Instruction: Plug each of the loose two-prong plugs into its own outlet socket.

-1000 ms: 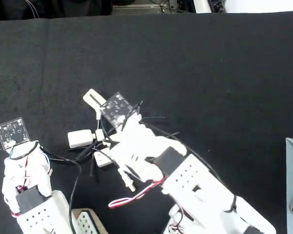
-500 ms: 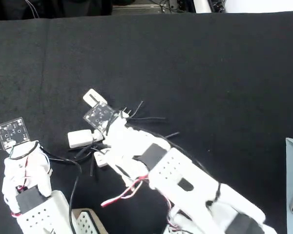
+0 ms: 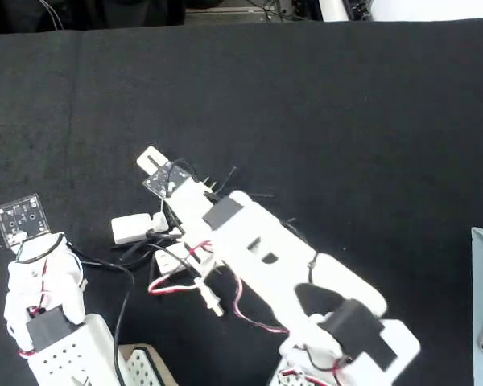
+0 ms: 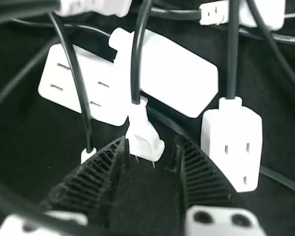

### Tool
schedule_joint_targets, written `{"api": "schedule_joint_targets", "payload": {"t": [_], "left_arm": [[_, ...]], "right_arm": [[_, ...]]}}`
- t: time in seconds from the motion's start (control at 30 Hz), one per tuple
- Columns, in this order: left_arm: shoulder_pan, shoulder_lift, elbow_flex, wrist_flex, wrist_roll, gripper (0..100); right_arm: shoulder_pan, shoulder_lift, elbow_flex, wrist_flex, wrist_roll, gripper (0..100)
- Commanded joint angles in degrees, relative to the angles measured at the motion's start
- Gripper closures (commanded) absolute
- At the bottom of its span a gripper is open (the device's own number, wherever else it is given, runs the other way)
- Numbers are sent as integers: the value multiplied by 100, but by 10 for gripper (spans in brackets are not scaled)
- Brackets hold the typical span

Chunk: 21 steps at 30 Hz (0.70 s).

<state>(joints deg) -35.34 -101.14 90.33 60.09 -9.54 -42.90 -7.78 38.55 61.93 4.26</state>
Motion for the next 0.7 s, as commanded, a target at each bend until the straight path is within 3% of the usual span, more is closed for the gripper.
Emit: {"api": "schedule_joint_targets", "payload": {"t": [0.0, 0.27, 0.47, 0.67], "left_arm": [[4, -26, -57, -132, -62, 966], [4, -26, -48, -132, -62, 966], [4, -26, -48, -132, -62, 966], [558, -26, 163, -132, -299, 966]], "right_arm": [[62, 338, -462, 53, 18, 839], [70, 1059, -752, 70, 18, 841], [79, 1130, -884, 88, 378, 991], [132, 989, -1367, 1037, 519, 987]]}}
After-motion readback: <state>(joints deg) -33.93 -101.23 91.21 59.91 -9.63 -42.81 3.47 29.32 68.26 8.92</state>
